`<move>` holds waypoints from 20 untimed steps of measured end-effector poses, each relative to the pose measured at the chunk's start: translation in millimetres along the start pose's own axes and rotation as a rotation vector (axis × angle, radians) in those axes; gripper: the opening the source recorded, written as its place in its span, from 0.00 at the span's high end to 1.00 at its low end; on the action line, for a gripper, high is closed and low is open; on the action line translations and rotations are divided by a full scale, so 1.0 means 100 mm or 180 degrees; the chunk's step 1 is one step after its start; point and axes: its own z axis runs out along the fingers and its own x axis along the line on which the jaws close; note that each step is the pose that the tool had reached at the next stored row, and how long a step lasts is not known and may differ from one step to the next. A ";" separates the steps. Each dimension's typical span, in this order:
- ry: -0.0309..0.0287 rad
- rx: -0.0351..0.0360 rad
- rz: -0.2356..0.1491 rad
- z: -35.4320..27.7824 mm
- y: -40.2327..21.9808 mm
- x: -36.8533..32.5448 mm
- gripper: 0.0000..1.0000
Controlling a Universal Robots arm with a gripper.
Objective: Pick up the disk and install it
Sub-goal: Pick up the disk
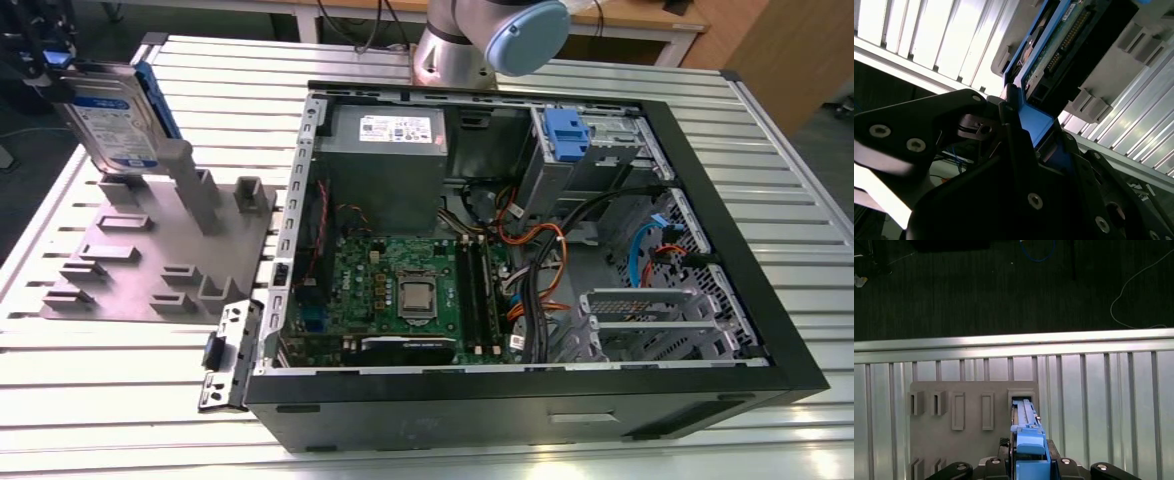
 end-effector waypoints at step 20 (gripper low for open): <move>0.0000 0.0000 0.0000 -0.057 0.000 0.000 0.64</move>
